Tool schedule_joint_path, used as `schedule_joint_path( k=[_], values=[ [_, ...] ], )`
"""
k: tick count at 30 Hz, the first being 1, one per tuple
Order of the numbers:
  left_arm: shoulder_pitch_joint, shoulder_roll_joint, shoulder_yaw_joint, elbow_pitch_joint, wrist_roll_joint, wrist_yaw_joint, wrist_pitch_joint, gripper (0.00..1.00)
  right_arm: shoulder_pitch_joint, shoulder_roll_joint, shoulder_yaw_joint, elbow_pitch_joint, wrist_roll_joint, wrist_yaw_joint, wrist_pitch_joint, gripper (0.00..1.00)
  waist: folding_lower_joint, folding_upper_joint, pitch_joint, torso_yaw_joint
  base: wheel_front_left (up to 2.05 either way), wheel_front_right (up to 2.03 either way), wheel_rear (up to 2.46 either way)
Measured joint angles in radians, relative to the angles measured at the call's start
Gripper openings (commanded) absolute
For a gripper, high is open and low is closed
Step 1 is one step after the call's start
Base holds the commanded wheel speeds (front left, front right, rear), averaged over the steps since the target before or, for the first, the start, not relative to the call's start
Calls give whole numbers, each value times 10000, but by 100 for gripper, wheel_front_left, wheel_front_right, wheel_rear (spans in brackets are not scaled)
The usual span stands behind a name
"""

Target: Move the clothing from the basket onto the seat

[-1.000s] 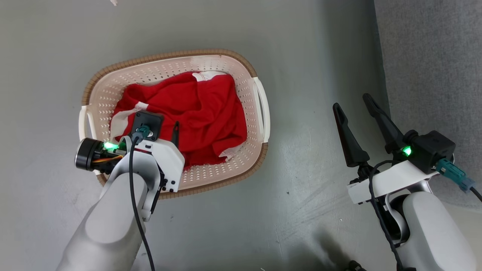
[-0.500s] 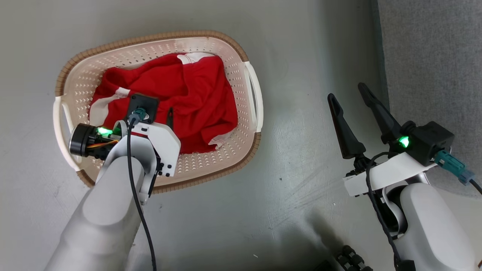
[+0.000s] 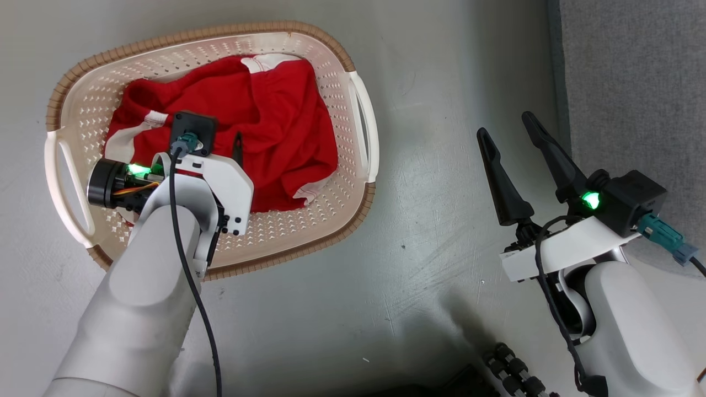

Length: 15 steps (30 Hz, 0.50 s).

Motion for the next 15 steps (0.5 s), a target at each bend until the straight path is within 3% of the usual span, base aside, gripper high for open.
schedule_joint_path(
  k=[15],
  values=[
    [-343, -38, 73, 849, -370, -445, -6, 100, -226, 0, -35, -71, 12, 0, 0, 100, 0, 0, 438, -47, 0, 0, 0]
  ],
)
